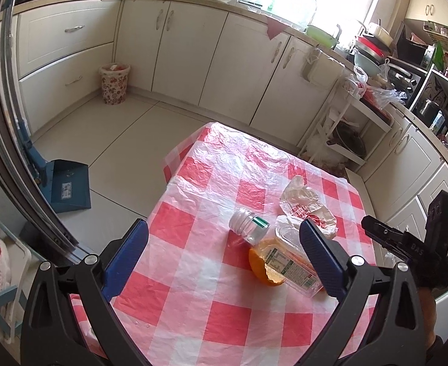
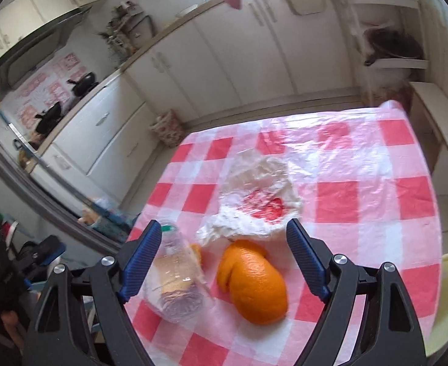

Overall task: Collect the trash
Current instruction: 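Return both tools to the table and reach toward the clear plastic bottle, then grasp the clear plastic bottle with the right tool and lift it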

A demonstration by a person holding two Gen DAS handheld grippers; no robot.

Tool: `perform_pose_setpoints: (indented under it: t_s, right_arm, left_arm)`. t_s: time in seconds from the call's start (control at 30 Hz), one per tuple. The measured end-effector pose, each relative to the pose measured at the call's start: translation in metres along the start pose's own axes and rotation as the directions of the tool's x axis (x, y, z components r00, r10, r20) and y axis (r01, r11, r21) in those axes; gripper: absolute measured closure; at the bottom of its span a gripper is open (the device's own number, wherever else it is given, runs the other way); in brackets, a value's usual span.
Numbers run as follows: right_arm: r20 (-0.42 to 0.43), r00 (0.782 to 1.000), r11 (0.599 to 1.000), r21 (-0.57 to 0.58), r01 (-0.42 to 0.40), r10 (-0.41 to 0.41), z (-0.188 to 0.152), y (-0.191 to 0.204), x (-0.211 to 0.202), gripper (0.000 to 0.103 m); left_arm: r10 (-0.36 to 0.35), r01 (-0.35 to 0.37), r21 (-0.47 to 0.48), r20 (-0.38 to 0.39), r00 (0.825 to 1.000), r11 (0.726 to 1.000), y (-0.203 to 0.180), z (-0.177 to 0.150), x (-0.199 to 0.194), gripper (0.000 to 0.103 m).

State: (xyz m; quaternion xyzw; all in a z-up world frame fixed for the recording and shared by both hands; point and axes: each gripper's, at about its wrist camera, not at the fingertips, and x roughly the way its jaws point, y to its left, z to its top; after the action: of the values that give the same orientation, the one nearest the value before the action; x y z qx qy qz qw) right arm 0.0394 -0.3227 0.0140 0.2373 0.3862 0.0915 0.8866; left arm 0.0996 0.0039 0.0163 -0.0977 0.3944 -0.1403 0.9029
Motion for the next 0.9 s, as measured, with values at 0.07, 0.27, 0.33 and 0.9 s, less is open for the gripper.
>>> perform_pose_setpoints:
  t_s: [0.07,0.27,0.33,0.9]
  right_arm:
    - [-0.018,0.999,0.996,-0.074,-0.044,0.043,-0.003,0.016,0.001,0.022]
    - [-0.132,0.991,0.962,-0.263,-0.071,0.037,-0.026,0.059,0.024,0.019]
    - [-0.143,0.990,0.953,-0.299,-0.049,0.006,-0.034,0.069,0.034,0.019]
    - [-0.086,0.988,0.983,-0.120,-0.135,0.126,-0.028,0.031,0.012,0.047]
  left_arm:
    - [0.008,-0.008,0.003,-0.002,1.000,1.000,0.000,0.000,0.001,0.008]
    - [0.018,-0.018,-0.013,-0.007,1.000,1.000,0.003,0.000,0.003,0.008]
    - [0.022,-0.023,-0.015,-0.013,1.000,1.000,0.003,-0.001,0.004,0.008]
    - [0.082,-0.081,0.013,-0.149,0.985,0.997,0.005,-0.011,0.043,0.008]
